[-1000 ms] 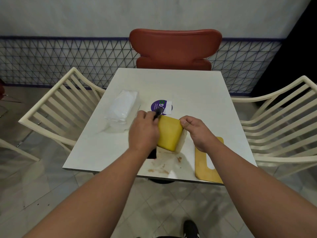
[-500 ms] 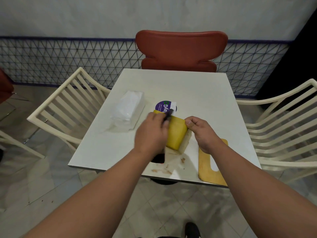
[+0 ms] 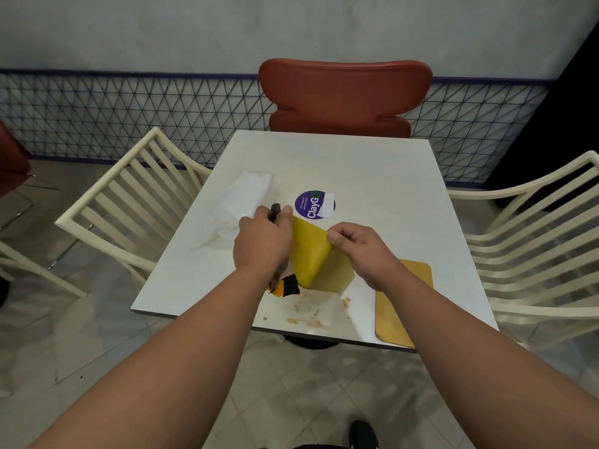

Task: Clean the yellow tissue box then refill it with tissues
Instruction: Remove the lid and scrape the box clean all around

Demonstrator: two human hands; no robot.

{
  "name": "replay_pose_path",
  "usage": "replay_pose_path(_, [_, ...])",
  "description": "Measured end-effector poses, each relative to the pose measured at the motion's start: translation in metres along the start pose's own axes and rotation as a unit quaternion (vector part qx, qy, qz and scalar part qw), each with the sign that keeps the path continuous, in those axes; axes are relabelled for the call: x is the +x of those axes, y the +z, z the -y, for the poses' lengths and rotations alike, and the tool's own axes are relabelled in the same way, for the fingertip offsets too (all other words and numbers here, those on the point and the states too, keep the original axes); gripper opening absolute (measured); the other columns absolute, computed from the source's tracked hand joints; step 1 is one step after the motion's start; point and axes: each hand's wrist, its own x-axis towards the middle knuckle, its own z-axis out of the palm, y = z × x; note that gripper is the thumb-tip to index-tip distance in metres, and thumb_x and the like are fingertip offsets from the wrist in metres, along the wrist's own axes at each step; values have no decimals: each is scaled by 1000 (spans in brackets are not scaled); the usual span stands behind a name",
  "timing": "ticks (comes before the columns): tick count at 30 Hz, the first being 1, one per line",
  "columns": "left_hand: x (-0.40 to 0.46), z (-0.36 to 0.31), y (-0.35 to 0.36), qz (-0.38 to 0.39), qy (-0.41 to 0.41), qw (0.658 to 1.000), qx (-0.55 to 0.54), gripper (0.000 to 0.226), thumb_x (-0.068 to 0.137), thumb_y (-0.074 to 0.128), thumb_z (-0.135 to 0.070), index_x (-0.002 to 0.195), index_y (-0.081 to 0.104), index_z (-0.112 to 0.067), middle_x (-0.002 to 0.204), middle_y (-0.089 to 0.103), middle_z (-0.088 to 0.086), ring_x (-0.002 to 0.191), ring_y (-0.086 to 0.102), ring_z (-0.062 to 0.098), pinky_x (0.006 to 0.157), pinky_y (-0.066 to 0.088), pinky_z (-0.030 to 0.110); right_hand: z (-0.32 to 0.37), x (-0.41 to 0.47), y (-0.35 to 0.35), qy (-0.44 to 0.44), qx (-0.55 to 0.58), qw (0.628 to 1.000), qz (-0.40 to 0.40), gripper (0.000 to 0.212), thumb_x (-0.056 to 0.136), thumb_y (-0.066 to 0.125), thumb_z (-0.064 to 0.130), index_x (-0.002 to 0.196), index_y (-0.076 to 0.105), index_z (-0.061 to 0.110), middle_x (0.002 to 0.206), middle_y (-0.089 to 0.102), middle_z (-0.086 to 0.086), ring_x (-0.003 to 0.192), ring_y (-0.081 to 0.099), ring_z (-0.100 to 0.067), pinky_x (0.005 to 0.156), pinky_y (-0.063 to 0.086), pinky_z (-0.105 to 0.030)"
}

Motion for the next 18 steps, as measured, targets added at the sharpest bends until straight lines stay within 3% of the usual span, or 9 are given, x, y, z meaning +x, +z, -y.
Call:
replay_pose_path(2, [6, 5, -6, 25, -38, 999, -2, 60, 82, 45, -69, 115, 52, -19, 104, 54, 4, 93, 55, 27, 70, 41, 32, 6, -1, 12, -8, -39, 999, 29, 17, 94, 59, 25, 80, 67, 24, 76, 60, 14, 76, 52, -4, 71, 40, -23])
replay_pose_path(6, [15, 21, -17, 51, -55, 997, 23, 32, 79, 57, -42, 77, 56, -11, 75, 59, 6, 72, 57, 23, 50, 36, 27, 10, -4, 45, -34, -139, 988, 64, 11, 92, 63, 28, 88, 72, 23, 85, 67, 11, 81, 56, -4, 71, 41, -14])
replay_pose_path(9, [15, 32, -18, 65, -61, 995, 39, 29, 75, 63, -34, 63, 52, -10, 63, 56, 6, 62, 55, 21, 47, 35, 25, 9, -6, 67, -64, -225, 971, 53, 19, 93, 60, 31, 93, 73, 18, 91, 69, 5, 85, 58, -12, 73, 45, -25])
replay_pose_path(13, [21, 50, -14, 84, -34, 991, 97, 29, 77, 64, -28, 60, 49, -9, 59, 49, 5, 54, 47, 18, 45, 32, 24, 5, -13, 87, -79, -316, 940, 106, 24, 94, 54, 37, 90, 73, 22, 87, 70, 3, 83, 59, -17, 73, 47, -33])
replay_pose_path(15, [25, 61, -11, 93, -13, 989, 116, 28, 80, 62, -29, 65, 54, -7, 60, 51, 7, 56, 48, 18, 46, 34, 25, 3, -10, 86, -59, -356, 925, 122, 29, 94, 52, 46, 108, 71, 30, 107, 71, 7, 101, 59, -16, 88, 46, -35])
replay_pose_path(16, [28, 67, -9, 98, -4, 988, 117, 26, 82, 61, -29, 69, 59, -6, 63, 54, 8, 58, 49, 18, 48, 36, 26, 1, -8, 79, -47, -370, 922, 101, 33, 93, 50, 50, 116, 67, 32, 117, 68, 8, 110, 56, -16, 96, 43, -37])
replay_pose_path(18, [33, 77, -5, 105, 14, 988, 111, 25, 85, 60, -30, 82, 68, -7, 73, 63, 9, 65, 54, 19, 54, 41, 27, -7, -1, 55, -12, -367, 930, -16, 38, 93, 51, 49, 126, 60, 32, 129, 61, 5, 119, 50, -21, 101, 40, -41])
